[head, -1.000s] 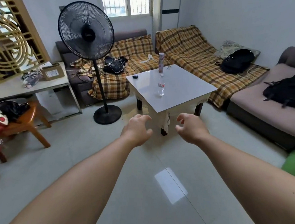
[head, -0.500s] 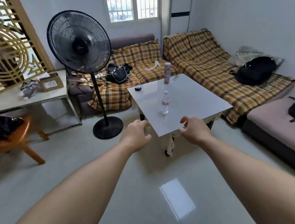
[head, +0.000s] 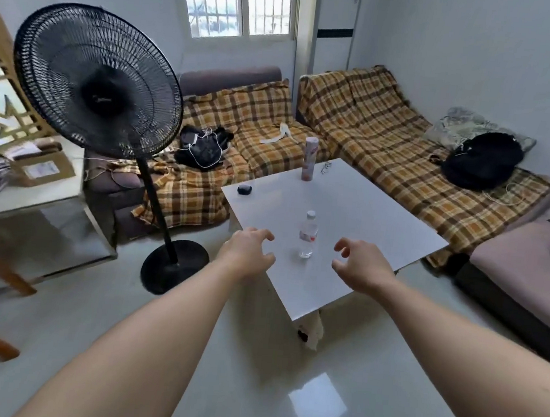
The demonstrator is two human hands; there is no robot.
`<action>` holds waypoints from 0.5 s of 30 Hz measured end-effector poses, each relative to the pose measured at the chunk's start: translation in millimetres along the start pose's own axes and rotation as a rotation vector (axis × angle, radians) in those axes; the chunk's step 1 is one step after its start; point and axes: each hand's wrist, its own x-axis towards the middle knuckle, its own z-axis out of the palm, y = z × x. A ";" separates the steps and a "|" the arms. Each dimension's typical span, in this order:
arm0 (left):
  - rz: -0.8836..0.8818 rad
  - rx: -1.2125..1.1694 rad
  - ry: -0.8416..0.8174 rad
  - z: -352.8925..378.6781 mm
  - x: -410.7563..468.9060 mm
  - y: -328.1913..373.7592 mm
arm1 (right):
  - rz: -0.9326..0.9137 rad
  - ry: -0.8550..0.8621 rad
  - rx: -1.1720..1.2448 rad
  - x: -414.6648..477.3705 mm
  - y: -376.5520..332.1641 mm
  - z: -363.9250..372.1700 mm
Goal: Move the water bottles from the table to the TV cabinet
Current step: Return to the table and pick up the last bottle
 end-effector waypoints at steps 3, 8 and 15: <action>-0.004 0.014 -0.026 -9.4 47.8 -8.9 | 0.005 -0.010 -0.012 44.4 -5.7 3.1; 0.022 0.053 -0.080 -9.4 118.4 -9.1 | 0.035 -0.032 -0.004 118.9 -5.5 11.4; 0.044 0.144 -0.107 -21.5 222.4 0.6 | 0.052 -0.055 0.072 230.1 4.8 13.1</action>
